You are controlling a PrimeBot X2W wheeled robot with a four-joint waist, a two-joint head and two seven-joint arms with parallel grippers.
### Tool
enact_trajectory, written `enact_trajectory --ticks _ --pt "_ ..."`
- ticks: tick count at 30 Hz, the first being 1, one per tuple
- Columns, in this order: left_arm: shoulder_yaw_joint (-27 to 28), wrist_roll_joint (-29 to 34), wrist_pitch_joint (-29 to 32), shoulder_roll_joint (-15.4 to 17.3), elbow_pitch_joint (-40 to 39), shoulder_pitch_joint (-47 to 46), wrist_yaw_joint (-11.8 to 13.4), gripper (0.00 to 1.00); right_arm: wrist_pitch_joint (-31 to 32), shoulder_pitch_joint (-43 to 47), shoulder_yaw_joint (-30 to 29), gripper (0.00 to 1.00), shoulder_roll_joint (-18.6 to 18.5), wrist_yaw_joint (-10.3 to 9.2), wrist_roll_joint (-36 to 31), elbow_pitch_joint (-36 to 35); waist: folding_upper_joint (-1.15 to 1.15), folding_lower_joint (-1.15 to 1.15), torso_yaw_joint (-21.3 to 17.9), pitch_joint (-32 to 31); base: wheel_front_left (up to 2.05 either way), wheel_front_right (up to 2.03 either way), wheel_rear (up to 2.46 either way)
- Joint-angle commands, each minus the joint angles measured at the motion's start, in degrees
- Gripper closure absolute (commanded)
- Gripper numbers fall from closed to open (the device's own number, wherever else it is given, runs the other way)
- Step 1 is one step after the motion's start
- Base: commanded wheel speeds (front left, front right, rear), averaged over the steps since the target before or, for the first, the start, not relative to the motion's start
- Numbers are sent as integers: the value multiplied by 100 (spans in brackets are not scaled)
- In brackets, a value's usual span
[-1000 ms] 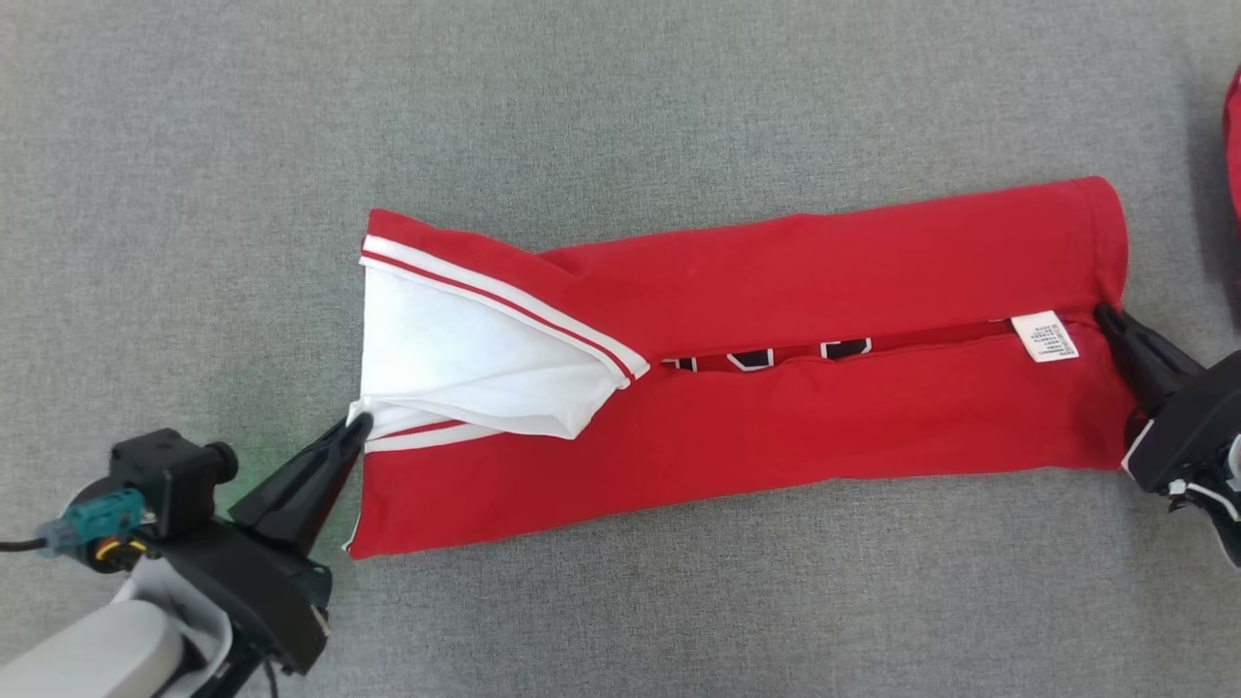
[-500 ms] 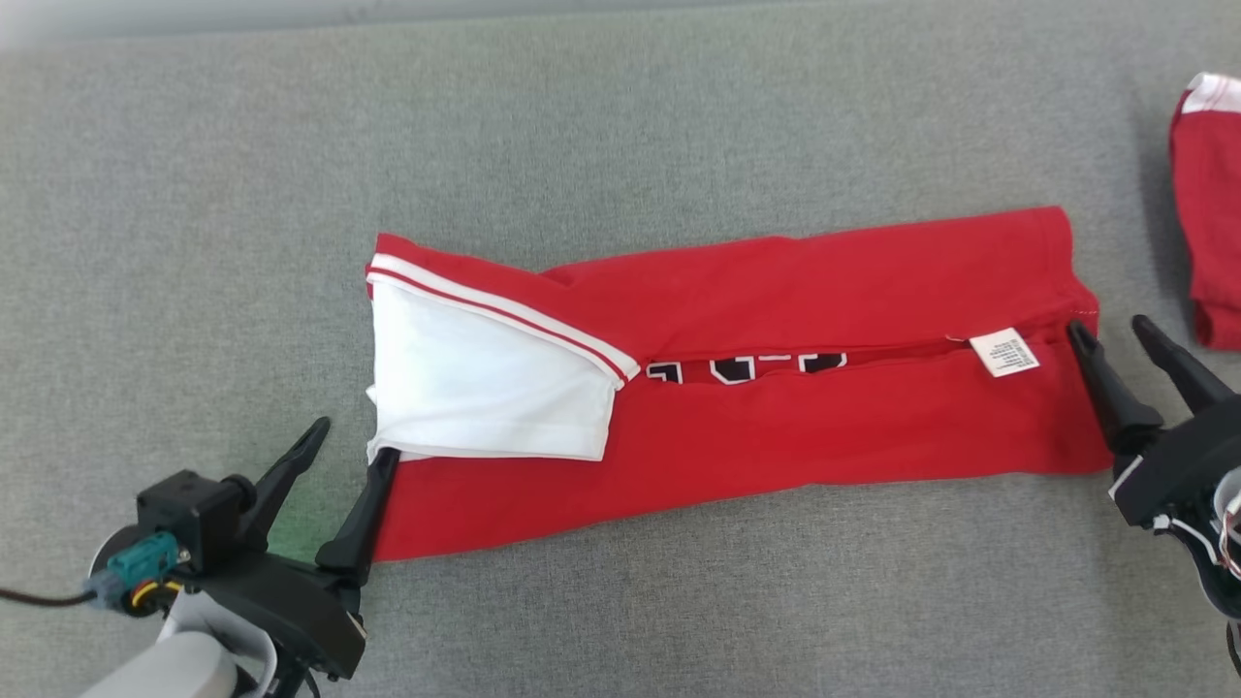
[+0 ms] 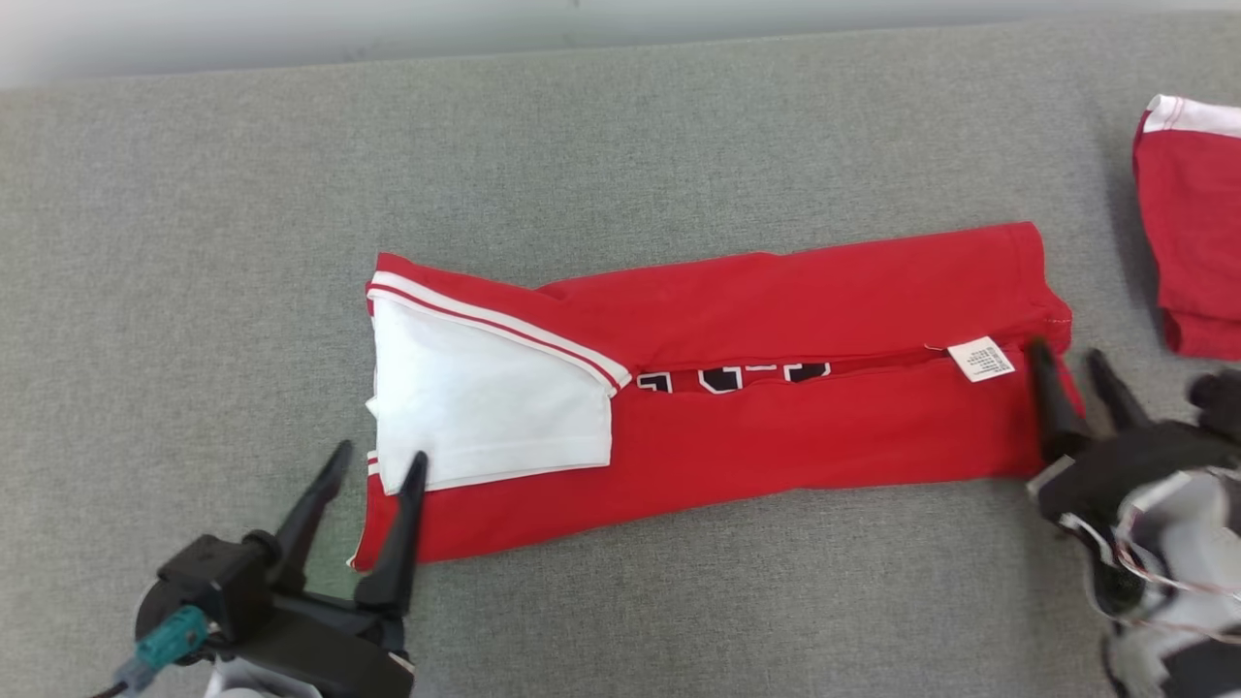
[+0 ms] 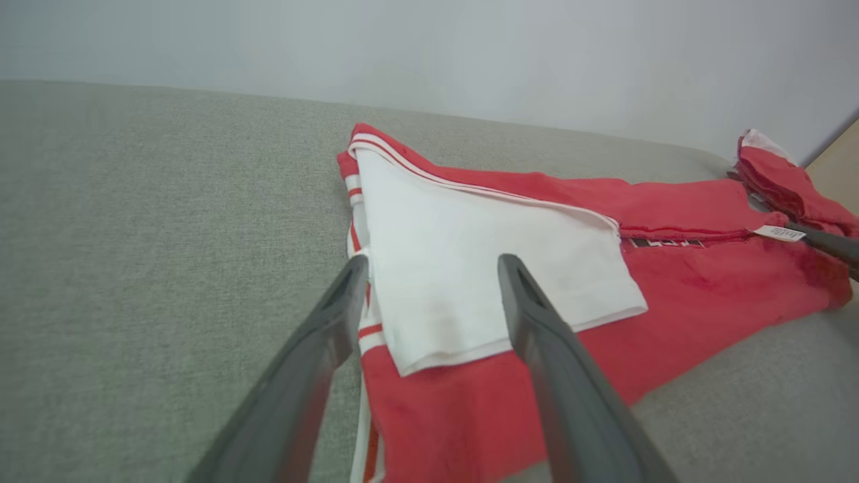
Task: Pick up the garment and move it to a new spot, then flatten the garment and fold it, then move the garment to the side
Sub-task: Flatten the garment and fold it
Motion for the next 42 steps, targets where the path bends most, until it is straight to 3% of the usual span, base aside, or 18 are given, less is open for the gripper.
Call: enact_trajectory --ticks 1,14,22,28,35,36,38,39,42 --pt "17 83 -23 -24 8 78 -45 0 -53 -119 40 0 38 1 72 95 0 0 26 20 0 0 0" --pt "212 649 -24 -360 149 297 -389 0 -798 -798 544 0 460 1 405 1831 0 0 229 34 0 0 0" --pt "335 815 -25 -395 118 519 -474 0 -1081 -468 412 0 -28 -3 909 1327 0 0 217 -37 0 0 0" --pt "387 885 -25 -433 102 592 -486 0 -1104 -407 509 0 11 -3 955 1086 0 0 122 -117 0 0 0" --pt "347 948 -25 -455 147 578 -484 0 -984 -671 815 0 226 -3 960 1552 0 0 93 -216 0 0 0" --pt "344 952 -25 -459 149 585 -488 0 -957 -708 861 4 255 -2 980 1636 0 0 97 -227 0 0 0" --pt "347 954 -25 -466 155 604 -489 0 -951 -778 919 44 304 -2 1022 1824 0 0 104 -254 0 0 0" --pt "345 954 -25 -474 157 613 -486 0 -953 -804 934 51 324 -2 1061 1908 0 0 111 -268 0 0 0" --pt "335 972 -25 -492 139 642 -469 0 -974 -907 991 59 335 -2 1178 2093 0 0 133 -293 0 0 0"
